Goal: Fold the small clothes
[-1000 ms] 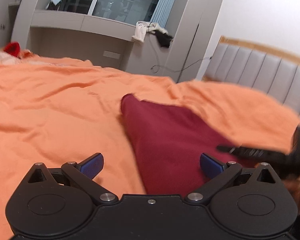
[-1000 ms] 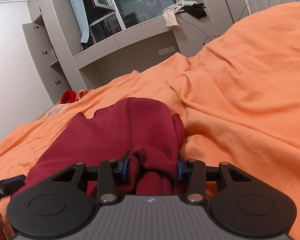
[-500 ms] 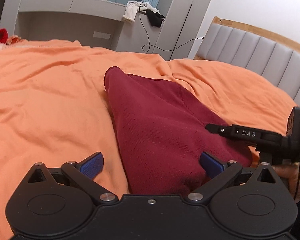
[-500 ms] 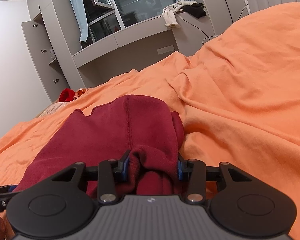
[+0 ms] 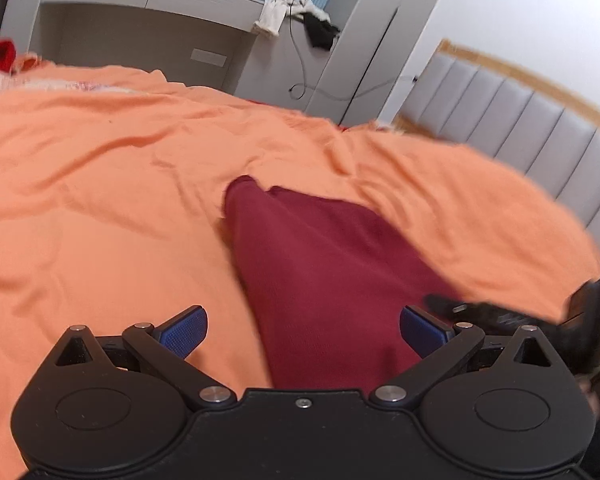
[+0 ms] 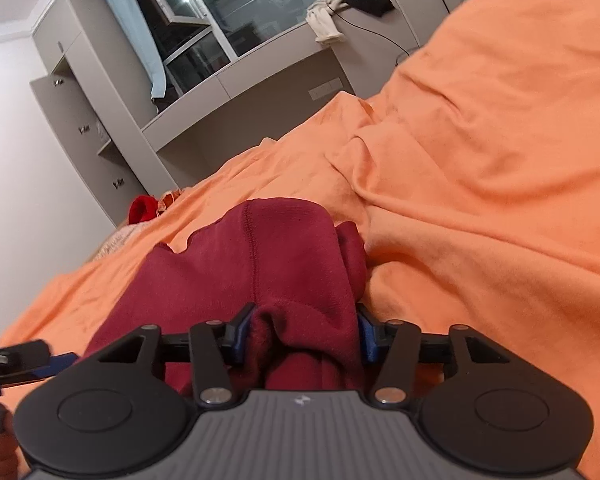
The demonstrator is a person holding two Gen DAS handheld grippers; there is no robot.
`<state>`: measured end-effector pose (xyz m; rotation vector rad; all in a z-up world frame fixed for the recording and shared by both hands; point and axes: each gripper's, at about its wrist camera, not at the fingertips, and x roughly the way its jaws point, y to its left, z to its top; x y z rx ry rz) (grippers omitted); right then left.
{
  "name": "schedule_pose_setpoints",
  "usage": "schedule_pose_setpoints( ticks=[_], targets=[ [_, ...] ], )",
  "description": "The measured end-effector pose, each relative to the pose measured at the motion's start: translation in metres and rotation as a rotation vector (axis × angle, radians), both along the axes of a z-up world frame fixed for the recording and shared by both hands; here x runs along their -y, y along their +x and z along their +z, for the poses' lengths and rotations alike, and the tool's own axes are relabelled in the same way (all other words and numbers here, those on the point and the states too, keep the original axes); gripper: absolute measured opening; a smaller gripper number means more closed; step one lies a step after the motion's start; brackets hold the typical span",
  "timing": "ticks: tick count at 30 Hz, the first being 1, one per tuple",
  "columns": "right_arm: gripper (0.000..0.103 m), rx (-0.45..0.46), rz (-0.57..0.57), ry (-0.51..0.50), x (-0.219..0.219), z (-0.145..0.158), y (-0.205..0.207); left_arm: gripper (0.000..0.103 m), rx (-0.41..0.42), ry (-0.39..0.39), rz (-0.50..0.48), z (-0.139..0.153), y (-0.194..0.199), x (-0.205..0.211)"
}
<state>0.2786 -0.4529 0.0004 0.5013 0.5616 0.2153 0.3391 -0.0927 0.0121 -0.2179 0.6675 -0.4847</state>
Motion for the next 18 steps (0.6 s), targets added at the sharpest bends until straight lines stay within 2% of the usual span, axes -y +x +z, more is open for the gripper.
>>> schedule_pose_setpoints(
  ticks=[2,5,9,15,18],
  targets=[
    [0.058,-0.003,-0.003,0.005,-0.001,-0.002,0.002,0.102,-0.039,0.034,0.007,-0.010,0.010,0.002],
    [0.054,0.000,-0.001,-0.016,-0.007,-0.004,0.003,0.102,-0.090,-0.025,0.010,-0.026,0.015,-0.002],
    [0.050,0.018,0.001,-0.057,-0.014,-0.004,0.001,0.102,-0.083,-0.020,-0.004,-0.028,0.014,0.001],
    [0.049,0.024,-0.003,-0.061,-0.016,-0.004,-0.001,0.102,-0.111,-0.073,-0.048,-0.031,0.009,0.002],
    [0.049,0.026,-0.005,-0.056,-0.016,-0.005,-0.001,0.102,-0.112,-0.070,-0.052,-0.032,0.008,0.004]
  ],
)
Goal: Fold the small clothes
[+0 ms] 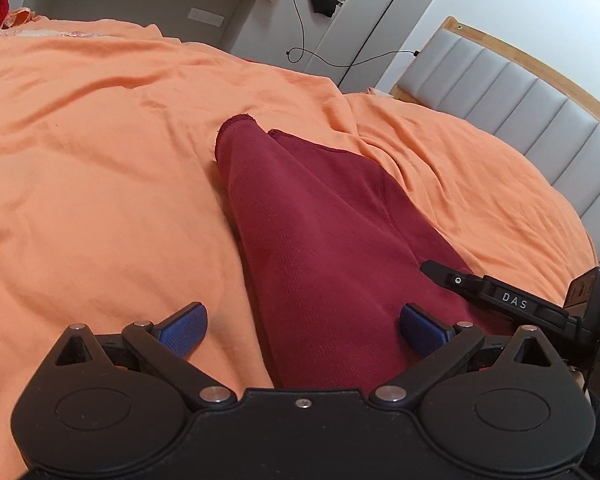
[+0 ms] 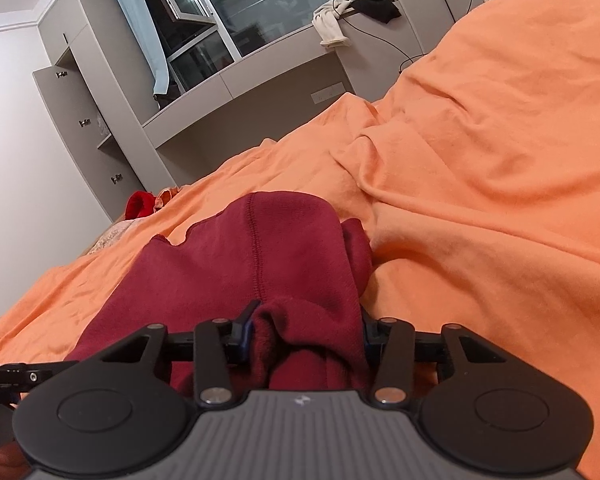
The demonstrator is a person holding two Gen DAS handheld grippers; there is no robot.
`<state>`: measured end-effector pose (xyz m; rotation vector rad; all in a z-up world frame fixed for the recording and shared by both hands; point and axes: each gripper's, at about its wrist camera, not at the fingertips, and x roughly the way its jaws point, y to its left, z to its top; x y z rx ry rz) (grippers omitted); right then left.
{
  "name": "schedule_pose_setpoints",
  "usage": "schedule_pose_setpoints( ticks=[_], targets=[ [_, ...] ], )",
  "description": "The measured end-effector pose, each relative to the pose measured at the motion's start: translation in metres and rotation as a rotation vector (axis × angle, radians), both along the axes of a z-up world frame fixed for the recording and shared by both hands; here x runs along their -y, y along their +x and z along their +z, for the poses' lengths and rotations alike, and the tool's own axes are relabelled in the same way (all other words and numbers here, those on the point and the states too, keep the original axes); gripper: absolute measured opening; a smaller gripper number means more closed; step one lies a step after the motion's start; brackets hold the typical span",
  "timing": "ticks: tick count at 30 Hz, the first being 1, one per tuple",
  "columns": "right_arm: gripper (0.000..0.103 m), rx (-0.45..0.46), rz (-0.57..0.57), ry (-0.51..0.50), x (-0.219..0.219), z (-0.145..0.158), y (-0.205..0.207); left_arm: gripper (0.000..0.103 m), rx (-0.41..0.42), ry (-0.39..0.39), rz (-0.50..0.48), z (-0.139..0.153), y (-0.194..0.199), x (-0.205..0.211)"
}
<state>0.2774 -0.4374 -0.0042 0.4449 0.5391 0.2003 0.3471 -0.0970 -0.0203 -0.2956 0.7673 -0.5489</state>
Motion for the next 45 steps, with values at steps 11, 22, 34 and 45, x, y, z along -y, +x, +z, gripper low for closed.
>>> schedule_pose_setpoints(
  ticks=[11,22,34,45],
  targets=[
    [0.037,0.032,-0.018,0.006,-0.003,0.003,-0.005,0.100,-0.033,-0.019,0.061,-0.001,0.015,0.006],
    [0.027,0.193,-0.004,-0.205,-0.039,0.032,-0.019,0.028,0.007,-0.005,0.089,0.010,0.009,0.014],
    [0.025,0.379,0.080,-0.316,-0.113,0.077,0.012,0.024,0.427,0.198,0.210,0.079,-0.019,-0.009],
    [0.026,0.359,0.173,-0.328,-0.204,0.059,0.100,0.026,0.398,0.339,0.385,0.064,0.025,-0.071]
  ],
)
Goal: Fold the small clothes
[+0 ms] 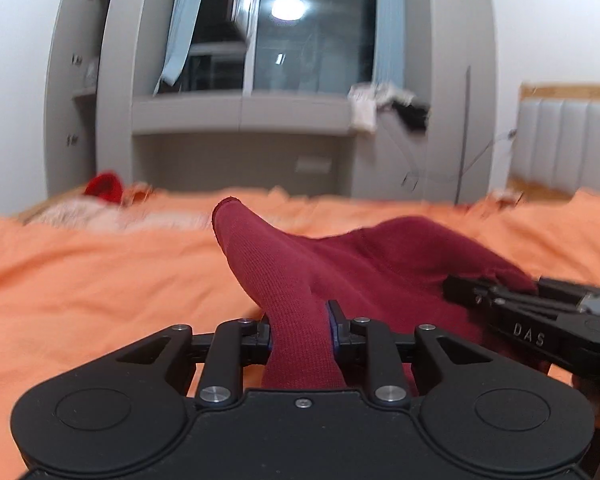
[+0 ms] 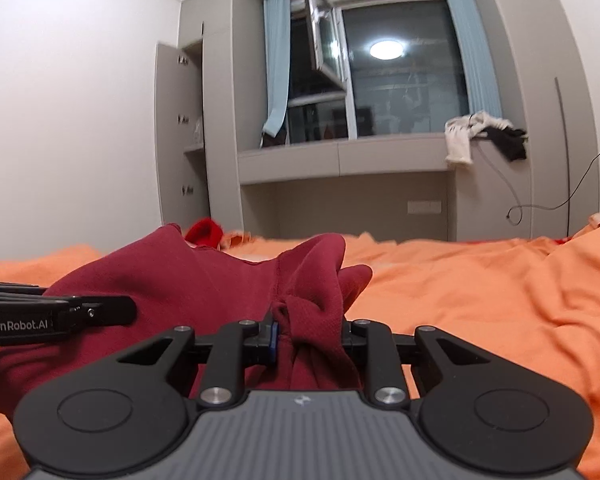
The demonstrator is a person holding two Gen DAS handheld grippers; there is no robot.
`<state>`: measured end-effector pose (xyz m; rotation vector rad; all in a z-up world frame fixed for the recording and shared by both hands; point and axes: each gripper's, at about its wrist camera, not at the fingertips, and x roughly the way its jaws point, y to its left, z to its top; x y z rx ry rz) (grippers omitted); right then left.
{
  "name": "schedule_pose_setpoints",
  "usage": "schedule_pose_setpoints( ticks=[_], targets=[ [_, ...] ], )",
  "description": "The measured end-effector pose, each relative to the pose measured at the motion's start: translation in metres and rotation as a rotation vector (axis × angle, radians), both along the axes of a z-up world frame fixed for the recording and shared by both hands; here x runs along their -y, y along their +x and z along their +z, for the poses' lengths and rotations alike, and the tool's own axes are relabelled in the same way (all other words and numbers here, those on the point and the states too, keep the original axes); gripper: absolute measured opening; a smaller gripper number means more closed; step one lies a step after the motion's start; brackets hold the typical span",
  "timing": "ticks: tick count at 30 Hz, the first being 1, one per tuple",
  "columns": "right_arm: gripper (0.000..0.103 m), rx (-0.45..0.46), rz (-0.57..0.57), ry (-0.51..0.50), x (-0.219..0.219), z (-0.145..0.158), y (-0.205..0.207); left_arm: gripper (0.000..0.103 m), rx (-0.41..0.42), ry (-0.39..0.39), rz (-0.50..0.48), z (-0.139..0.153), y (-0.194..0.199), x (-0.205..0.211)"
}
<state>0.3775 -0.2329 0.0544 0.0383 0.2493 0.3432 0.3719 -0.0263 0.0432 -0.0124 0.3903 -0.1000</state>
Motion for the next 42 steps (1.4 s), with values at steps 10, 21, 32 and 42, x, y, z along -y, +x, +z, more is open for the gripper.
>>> schedule_pose_setpoints(
  ticks=[10,21,32,42],
  targets=[
    [0.041,-0.159,-0.039,0.024,0.008,-0.037,0.024,0.041,-0.139,0.036,0.034,-0.032,0.008,-0.006],
    [0.075,-0.147,-0.100,0.089,0.024,-0.029,0.004,0.079,-0.157,-0.071,0.098,-0.023,-0.011,-0.021],
    [0.103,0.004,-0.068,0.135,0.048,0.008,-0.070,0.099,-0.048,-0.087,0.129,0.012,-0.070,-0.008],
    [0.103,0.116,-0.056,0.178,0.079,0.036,-0.152,0.102,0.058,-0.079,0.144,0.044,-0.142,0.010]
  ],
)
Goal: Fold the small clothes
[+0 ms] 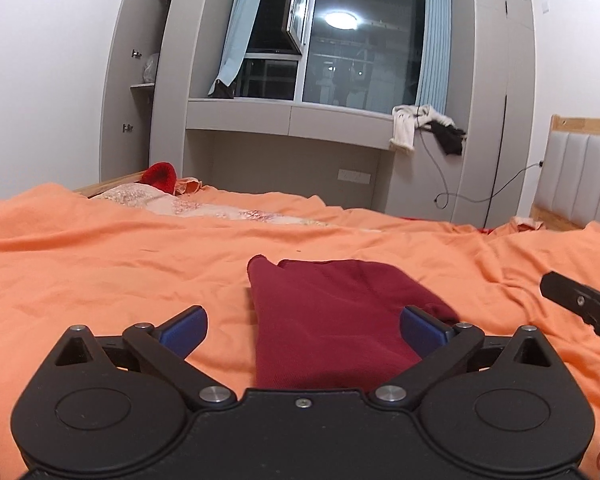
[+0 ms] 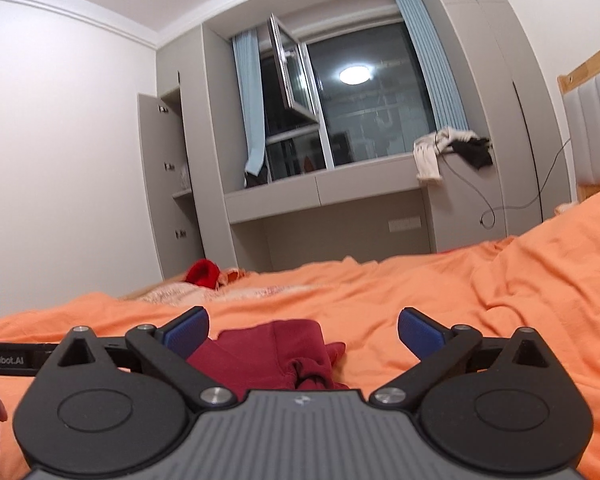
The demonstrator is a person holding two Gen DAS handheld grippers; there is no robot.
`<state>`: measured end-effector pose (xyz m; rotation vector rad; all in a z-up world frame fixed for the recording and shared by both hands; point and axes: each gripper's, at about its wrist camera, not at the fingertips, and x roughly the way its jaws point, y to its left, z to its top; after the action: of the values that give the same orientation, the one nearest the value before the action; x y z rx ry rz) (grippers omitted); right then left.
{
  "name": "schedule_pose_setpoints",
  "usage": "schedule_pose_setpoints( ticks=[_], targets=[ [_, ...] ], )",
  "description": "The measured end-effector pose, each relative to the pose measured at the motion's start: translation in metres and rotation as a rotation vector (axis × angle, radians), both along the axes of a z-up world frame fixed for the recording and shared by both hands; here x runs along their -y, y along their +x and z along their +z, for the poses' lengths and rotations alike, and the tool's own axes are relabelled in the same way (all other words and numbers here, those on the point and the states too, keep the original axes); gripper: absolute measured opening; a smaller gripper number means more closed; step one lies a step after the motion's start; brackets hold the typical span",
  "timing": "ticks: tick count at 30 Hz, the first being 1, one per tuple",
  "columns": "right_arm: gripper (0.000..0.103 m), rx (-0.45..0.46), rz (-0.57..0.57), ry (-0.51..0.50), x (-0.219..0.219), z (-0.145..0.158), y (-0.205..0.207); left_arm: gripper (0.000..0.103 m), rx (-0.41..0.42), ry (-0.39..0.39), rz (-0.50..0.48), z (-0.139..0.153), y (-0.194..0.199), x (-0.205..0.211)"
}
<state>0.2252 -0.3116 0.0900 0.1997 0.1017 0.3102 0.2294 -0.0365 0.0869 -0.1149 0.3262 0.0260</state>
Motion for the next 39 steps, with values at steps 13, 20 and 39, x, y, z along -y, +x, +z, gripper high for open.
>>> schedule_pose_setpoints(
  ticks=[13,20,39],
  targets=[
    [0.103,0.066,0.016,-0.028,0.004,-0.010,-0.109,0.102,0.050,0.038,0.022,-0.012,-0.103,0.009],
    [0.103,0.071,-0.028,-0.047,-0.004,-0.022,-0.144,0.102,0.064,0.042,0.015,-0.031,-0.131,0.002],
    [0.103,0.015,-0.105,-0.139,-0.024,-0.063,-0.165,0.102,0.073,0.118,-0.017,-0.072,-0.148,0.004]
  ],
)
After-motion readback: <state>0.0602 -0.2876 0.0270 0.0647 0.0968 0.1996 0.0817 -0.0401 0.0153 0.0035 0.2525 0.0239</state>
